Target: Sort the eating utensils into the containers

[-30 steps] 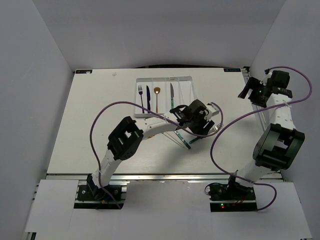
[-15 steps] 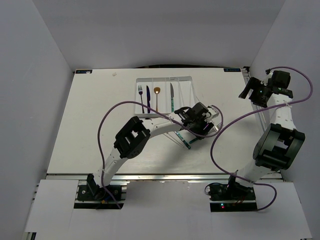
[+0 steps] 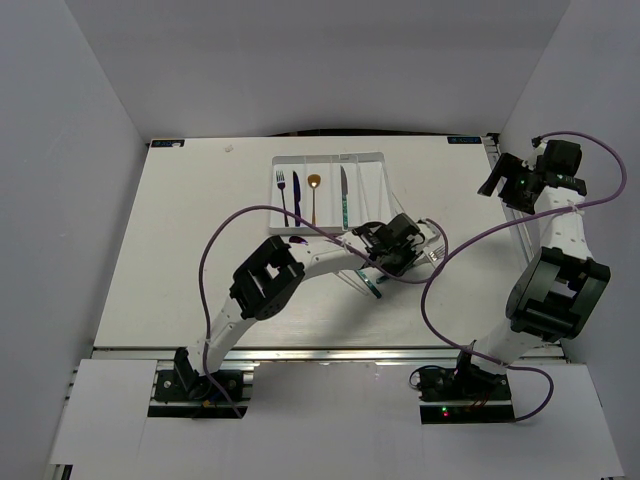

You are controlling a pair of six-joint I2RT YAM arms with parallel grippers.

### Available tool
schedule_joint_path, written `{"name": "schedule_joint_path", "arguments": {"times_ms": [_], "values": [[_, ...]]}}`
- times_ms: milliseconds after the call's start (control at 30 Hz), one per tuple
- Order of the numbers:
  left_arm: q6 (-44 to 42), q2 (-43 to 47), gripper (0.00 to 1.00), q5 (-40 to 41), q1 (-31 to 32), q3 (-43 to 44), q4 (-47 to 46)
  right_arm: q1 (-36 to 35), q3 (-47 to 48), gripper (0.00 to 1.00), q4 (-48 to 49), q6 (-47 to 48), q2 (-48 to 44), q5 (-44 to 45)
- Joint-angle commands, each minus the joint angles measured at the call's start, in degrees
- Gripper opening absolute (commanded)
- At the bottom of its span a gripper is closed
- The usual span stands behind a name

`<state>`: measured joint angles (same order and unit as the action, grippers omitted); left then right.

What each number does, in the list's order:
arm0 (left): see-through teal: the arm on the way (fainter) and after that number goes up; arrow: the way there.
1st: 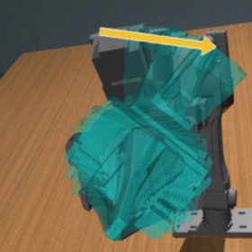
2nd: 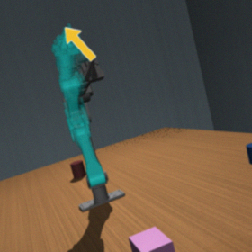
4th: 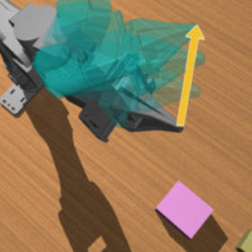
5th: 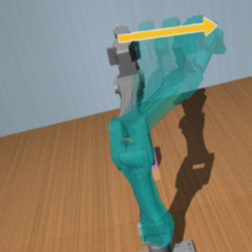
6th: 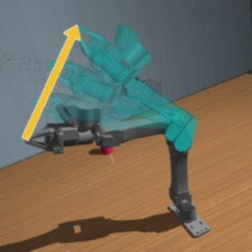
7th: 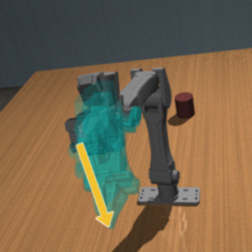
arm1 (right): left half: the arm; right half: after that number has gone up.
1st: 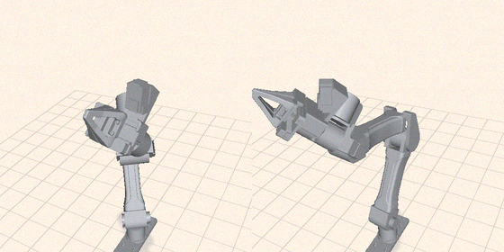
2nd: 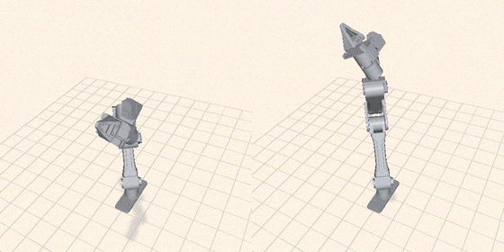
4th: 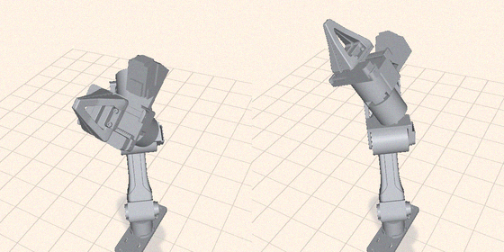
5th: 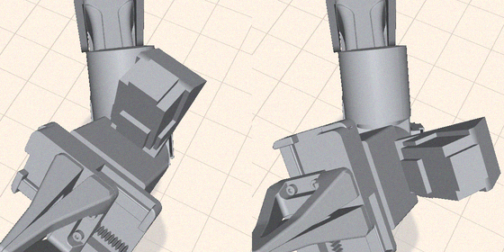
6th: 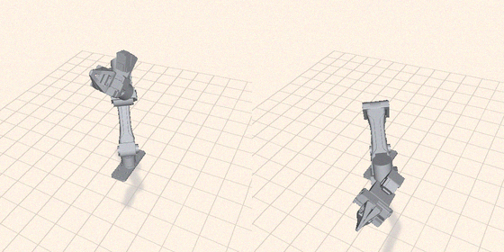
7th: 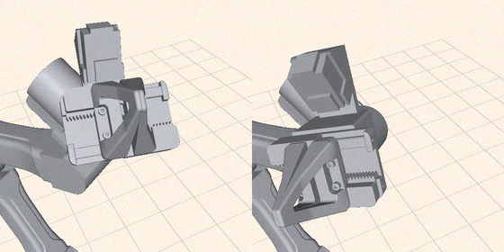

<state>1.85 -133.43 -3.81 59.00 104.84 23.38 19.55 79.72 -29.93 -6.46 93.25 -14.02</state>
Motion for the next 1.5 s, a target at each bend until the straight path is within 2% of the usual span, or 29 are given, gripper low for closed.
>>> {"name": "schedule_joint_path", "arguments": {"times_ms": [0,67,100,200,300,500,600,767,833,967,1100,1200,1400,1467], "values": [[-1.23,0.36,0.27,0.47,1.82,-2.61,2.11,0.4,2.19,0.9,0.75,0.57,-0.09,-0.13],[-1.49,0.62,0.21,0.3,2.34,-3.23,2.2,0.4,2.19,0.89,0.67,0.57,-0.18,-0.13],[-1.5,0.88,0.15,-1.27,2.52,-4.19,2.2,0.4,2.19,0.89,0.49,0.66,-0.18,-0.22],[-3.15,2.9,0.06,-6.8,3.4,-6.39,2.11,0.49,1.75,0.89,0.49,0.66,-0.44,-0.3],[-4.22,5.71,0.0,-12.07,3.93,-8.76,1.85,0.4,0.96,0.89,0.75,0.22,-0.7,-0.57],[-6.06,11.77,0.0,-22.27,4.01,-13.6,1.76,0.4,0.52,0.89,1.19,-0.57,-1.14,-1.01],[-6.07,16.33,0.0,-23.52,4.01,-15.27,0.19,0.4,0.43,0.89,1.37,-0.57,-1.41,-1.1],[0.58,23.11,0.0,-18.0,2.26,-18.17,-3.86,0.4,-0.44,0.89,1.98,-1.36,-2.2,-1.62],[2.63,25.04,0.0,-17.55,0.24,-17.91,-3.25,0.4,-0.1,0.89,2.16,-1.63,-2.29,-1.8],[7.46,27.08,0.0,-11.68,-3.71,-16.51,-0.71,0.49,1.66,0.9,1.72,-3.21,-1.67,-3.11],[14.21,26.03,0.0,-6.83,-10.83,-10.98,3.78,0.49,3.86,0.89,1.72,-5.58,-1.32,-3.99],[17.47,26.37,0.0,-0.61,-14.51,-9.13,2.73,0.49,4.48,0.89,1.9,-6.37,-0.97,-4.08],[27.23,20.41,0.0,12.23,-17.78,0.26,5.18,0.49,5.27,0.89,1.46,-6.37,0.17,-3.64],[32.07,18.91,0.0,12.6,-19.18,1.68,4.93,0.49,5.62,0.9,1.28,-6.46,0.61,-3.38]]}}
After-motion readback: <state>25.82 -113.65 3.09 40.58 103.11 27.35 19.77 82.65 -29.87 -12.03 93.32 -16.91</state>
